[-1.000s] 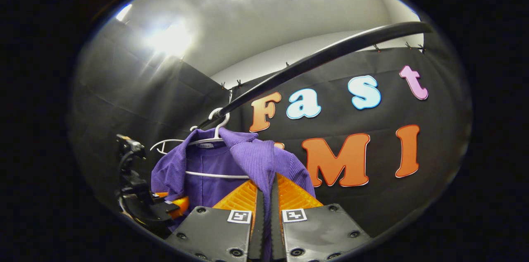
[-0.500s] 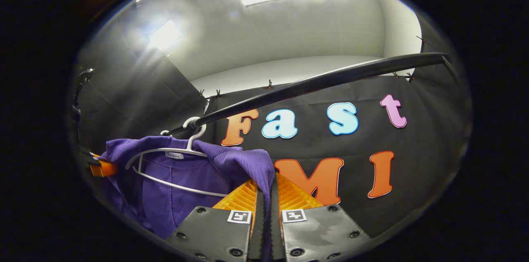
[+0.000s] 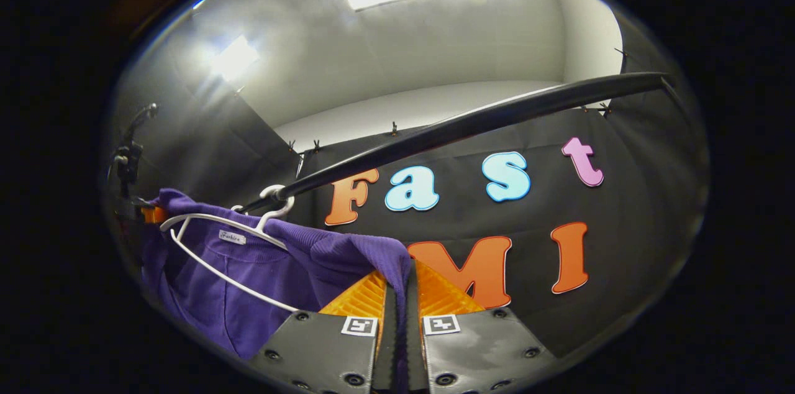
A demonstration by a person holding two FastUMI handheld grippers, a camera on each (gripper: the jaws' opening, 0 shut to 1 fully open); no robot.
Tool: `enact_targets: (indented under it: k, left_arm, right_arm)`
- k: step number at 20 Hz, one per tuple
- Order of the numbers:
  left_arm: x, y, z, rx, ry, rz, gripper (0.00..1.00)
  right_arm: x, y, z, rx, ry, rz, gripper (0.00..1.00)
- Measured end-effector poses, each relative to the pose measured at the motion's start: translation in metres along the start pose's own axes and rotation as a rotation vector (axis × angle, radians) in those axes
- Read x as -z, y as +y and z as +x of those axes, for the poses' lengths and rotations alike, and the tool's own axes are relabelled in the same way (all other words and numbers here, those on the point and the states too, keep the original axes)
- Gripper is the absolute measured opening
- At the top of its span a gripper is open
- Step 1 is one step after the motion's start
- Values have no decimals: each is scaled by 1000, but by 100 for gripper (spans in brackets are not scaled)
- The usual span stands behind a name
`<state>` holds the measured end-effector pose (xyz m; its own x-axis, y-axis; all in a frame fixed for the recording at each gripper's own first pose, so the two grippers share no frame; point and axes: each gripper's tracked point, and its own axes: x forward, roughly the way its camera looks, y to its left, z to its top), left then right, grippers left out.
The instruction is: Grasp the clothes on the hanger with both hands and then place them into the laundry hamper below.
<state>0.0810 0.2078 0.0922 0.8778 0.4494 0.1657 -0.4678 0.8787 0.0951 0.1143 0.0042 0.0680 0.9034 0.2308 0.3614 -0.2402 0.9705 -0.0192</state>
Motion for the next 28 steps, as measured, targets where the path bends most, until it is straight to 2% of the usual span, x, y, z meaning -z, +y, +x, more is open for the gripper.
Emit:
enact_targets:
  k: [1,3,6,9,10,13,14,15,17,18,20,21,22,23,24,25,28]
  left_arm:
    - [13,-3,6,28,32,-41,7]
    - [36,-9,13,79,80,-81,11]
    - [59,-17,22,140,87,-91,9]
    - [91,-36,34,199,161,-226,10]
    - [97,-39,38,205,180,-246,10]
    - [93,-41,61,166,145,-266,10]
    - [89,-38,67,148,132,-273,10]
    - [88,-36,75,145,131,-285,8]
    - [95,-38,81,158,158,-325,10]
    - [104,-40,78,163,178,-328,10]
    - [130,-44,68,165,212,-271,10]
    - [143,-48,60,171,231,-239,10]
    - [158,-52,50,180,256,-221,10]
    - [172,-57,40,195,285,-212,12]
    - [188,-61,29,206,317,-205,10]
    - [203,-67,21,219,347,-204,10]
    - [231,-81,-3,242,409,-233,10]
  right_arm:
    - [1,0,0,-4,4,5,10]
    - [1,1,-1,1,0,-2,13]
    - [-6,3,-4,14,-9,-11,13]
    - [-13,5,-4,17,-16,-15,17]
    - [-16,5,-3,20,-16,-19,13]
    - [-17,6,-7,28,-12,-33,13]
    - [-16,3,-8,34,-5,-38,17]
    - [-14,4,-9,33,2,-33,13]
    - [-11,6,-10,33,15,-17,14]
    - [-10,5,-8,38,17,-18,14]
    - [-7,2,-3,51,15,-37,14]
    - [-7,0,-1,66,11,-54,18]
    - [-7,-5,3,87,10,-83,14]
    - [-7,-10,6,111,5,-113,14]
    - [-12,-13,9,127,-14,-136,9]
    - [-13,-14,13,137,-25,-151,14]
    - [-10,-18,27,161,-41,-181,13]
